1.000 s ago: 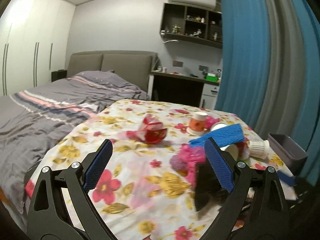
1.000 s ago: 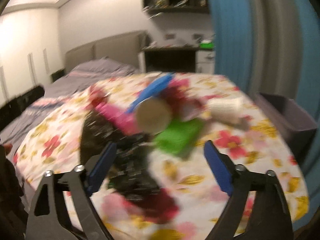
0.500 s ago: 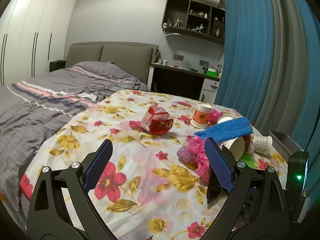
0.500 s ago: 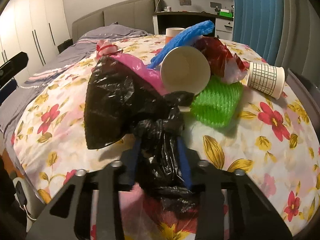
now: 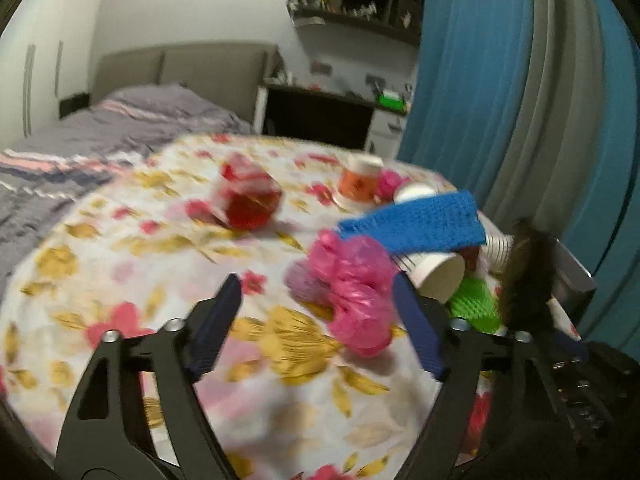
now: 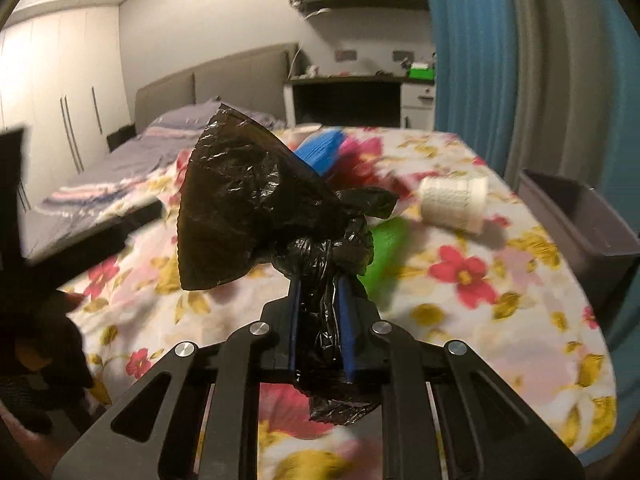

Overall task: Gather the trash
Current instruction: 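Grasp the black plastic bag with the right gripper while the left grasps the pink bag, then carry both bags over the grey bin and open both grippers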

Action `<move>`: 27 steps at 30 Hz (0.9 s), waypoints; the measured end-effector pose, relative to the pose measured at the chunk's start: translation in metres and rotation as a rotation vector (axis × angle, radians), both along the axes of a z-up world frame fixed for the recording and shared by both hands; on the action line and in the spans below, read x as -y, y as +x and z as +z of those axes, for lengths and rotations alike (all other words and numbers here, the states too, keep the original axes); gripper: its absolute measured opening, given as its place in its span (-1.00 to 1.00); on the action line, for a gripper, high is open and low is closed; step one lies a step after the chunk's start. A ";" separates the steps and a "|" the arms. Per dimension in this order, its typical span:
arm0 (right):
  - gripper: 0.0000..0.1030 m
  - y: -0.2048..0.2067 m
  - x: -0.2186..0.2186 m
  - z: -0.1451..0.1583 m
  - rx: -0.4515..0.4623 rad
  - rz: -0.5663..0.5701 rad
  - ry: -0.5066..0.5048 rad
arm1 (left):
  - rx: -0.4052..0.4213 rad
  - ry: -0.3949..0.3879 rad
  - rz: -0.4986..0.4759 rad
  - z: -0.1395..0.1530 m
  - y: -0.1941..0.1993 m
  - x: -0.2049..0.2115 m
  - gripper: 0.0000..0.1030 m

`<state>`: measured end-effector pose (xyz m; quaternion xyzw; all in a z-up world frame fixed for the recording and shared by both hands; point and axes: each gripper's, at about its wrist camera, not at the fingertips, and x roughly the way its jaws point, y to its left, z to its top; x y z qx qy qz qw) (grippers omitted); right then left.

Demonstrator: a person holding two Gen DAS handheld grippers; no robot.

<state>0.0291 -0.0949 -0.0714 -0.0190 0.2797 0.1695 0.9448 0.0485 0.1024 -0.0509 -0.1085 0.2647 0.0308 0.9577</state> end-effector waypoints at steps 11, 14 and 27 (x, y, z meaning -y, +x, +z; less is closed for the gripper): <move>-0.65 0.003 0.030 0.004 0.014 -0.048 0.033 | -0.108 -0.074 -0.061 -0.023 0.021 0.005 -0.73; -0.65 0.004 0.034 0.006 0.017 -0.051 0.045 | -0.068 -0.044 -0.051 -0.013 0.010 0.005 -0.78; -0.65 0.002 0.059 0.024 0.065 -0.116 0.078 | 0.142 -0.033 -0.007 0.067 -0.045 -0.019 -0.79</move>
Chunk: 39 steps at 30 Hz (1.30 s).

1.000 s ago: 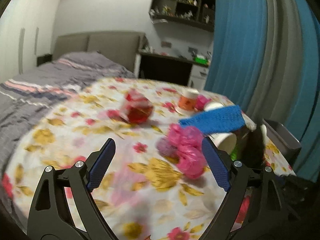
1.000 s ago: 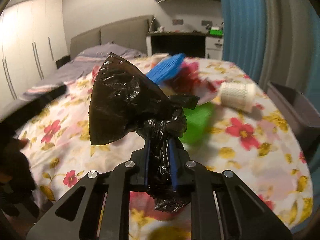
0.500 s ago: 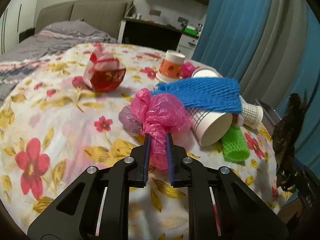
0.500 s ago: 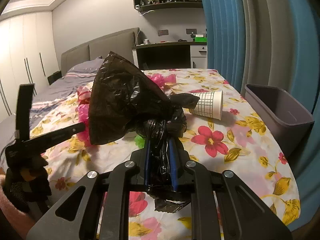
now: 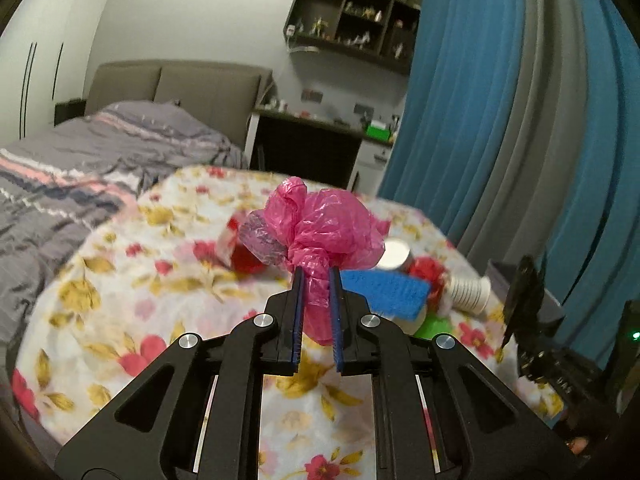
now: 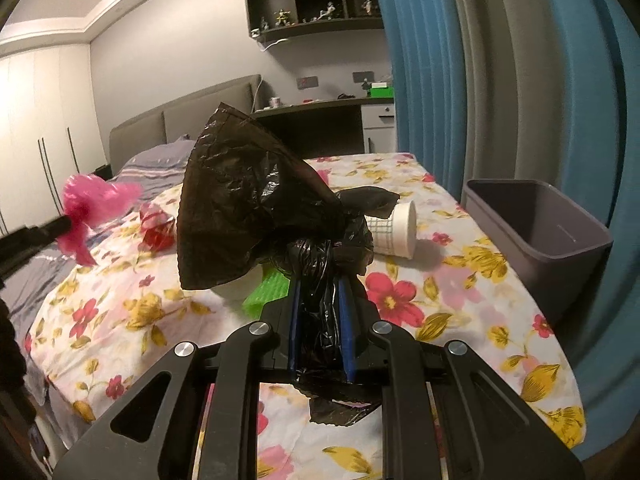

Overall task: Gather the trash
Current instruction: 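Carry both bags over the grey bin and open both grippers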

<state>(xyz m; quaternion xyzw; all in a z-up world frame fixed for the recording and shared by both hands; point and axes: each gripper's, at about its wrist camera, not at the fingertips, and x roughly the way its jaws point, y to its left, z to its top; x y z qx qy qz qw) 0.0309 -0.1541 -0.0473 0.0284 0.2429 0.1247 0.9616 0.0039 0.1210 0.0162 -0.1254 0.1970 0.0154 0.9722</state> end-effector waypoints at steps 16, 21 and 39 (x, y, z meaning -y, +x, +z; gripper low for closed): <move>-0.65 0.006 0.063 0.039 0.116 -0.137 0.008 | 0.068 0.096 -0.268 0.030 0.050 0.129 -0.79; -0.65 0.021 0.105 0.051 0.141 -0.233 -0.011 | 0.080 0.104 -0.370 0.034 0.083 0.184 -0.79; -0.65 0.098 0.223 0.048 0.130 -0.468 0.017 | 0.019 0.111 -0.576 0.002 0.208 0.352 -0.79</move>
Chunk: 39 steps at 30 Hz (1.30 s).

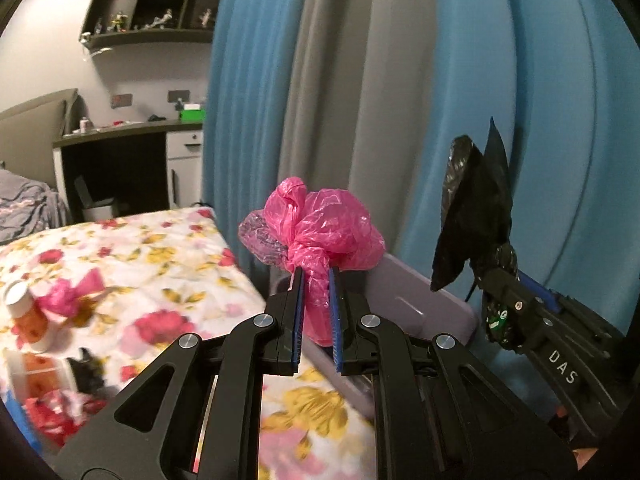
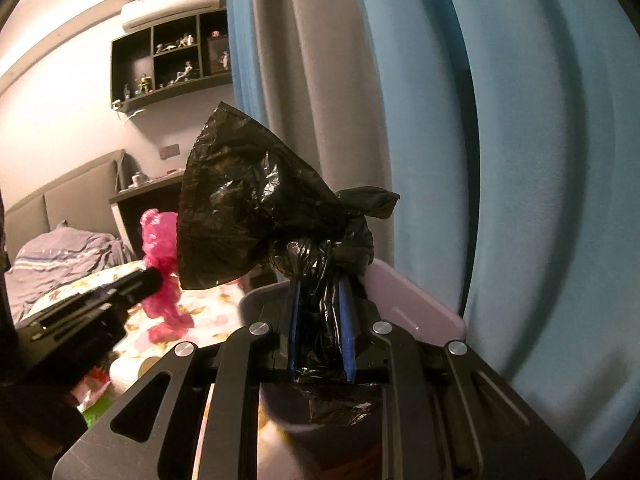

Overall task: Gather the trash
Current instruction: 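Carry both bags over the grey bin and open both grippers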

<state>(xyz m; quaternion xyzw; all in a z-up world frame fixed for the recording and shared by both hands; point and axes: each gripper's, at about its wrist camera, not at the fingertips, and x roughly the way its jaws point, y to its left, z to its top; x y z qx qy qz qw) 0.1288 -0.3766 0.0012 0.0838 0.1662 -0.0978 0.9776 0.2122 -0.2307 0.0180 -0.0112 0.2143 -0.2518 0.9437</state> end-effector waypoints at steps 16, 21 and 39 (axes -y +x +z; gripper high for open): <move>-0.61 0.020 0.025 -0.017 -0.030 -0.019 0.061 | -0.078 0.018 -0.076 -0.033 0.038 0.046 -0.77; -0.61 0.032 0.027 -0.013 -0.035 -0.022 0.074 | -0.080 0.030 -0.091 -0.036 0.041 0.053 -0.77; 0.10 0.029 0.036 -0.010 -0.032 -0.024 0.116 | -0.044 0.013 0.043 -0.037 0.037 0.028 0.83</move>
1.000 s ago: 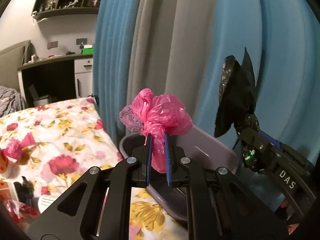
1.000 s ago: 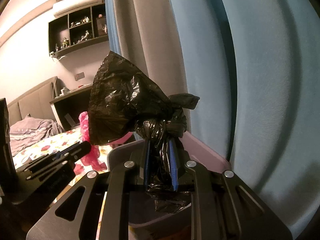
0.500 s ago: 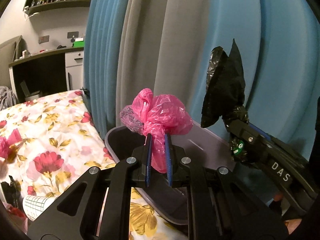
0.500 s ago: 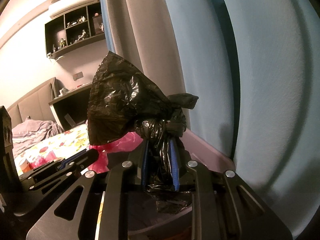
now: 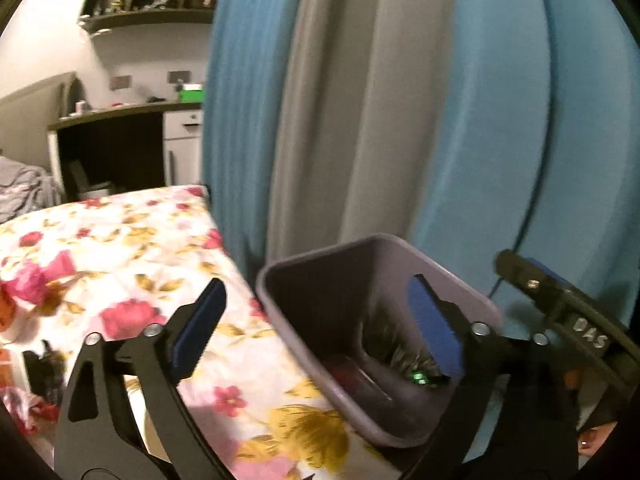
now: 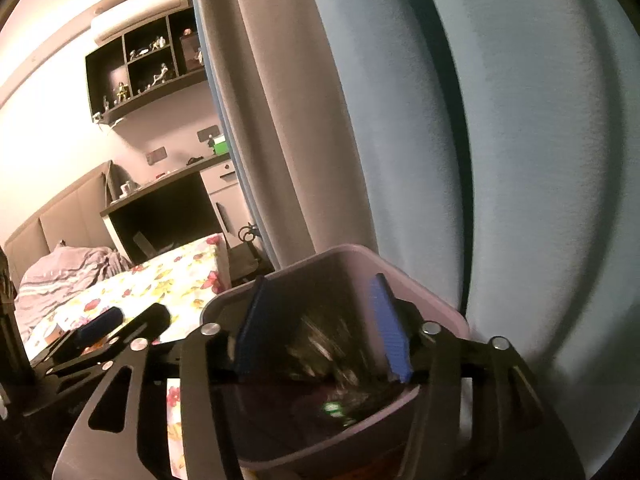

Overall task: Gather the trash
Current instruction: 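Carry both bags over the grey bin and open both grippers, then move both grippers back over the trash pile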

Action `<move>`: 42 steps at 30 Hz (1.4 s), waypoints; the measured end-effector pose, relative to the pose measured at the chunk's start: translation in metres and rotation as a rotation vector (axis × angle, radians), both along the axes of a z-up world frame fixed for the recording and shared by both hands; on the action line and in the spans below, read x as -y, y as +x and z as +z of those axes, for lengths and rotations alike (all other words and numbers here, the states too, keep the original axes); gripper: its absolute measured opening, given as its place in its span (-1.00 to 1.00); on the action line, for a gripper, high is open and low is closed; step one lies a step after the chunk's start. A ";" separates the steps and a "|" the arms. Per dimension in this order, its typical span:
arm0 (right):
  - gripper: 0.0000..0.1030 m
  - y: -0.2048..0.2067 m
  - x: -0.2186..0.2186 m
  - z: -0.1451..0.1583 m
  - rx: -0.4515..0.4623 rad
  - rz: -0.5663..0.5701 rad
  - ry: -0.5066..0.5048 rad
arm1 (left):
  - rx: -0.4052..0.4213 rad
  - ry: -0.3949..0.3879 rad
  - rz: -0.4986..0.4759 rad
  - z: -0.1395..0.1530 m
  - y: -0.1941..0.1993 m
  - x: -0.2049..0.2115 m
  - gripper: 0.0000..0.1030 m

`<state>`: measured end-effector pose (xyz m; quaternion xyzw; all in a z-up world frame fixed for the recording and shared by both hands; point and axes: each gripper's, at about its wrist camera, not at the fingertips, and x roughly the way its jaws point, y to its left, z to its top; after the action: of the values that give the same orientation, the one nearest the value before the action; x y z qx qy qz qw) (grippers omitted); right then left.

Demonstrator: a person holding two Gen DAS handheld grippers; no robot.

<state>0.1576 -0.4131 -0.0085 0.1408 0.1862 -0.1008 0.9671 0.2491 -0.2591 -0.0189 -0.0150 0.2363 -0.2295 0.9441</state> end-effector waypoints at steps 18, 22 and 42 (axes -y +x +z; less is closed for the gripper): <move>0.65 -0.049 -0.040 0.008 0.072 -0.020 -0.099 | 0.081 0.031 0.214 0.015 -0.076 -0.080 0.89; 0.65 -0.062 -0.058 0.009 0.093 -0.010 -0.127 | 0.100 0.026 0.257 0.019 -0.101 -0.111 0.89; 0.65 -0.083 -0.197 -0.012 0.069 0.278 -0.096 | 0.055 0.105 0.496 -0.012 -0.193 -0.282 0.89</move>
<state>0.0746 -0.2163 -0.0210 0.0705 0.1653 0.0304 0.9832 0.0557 0.0224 -0.0308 -0.0173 0.2114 0.0212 0.9770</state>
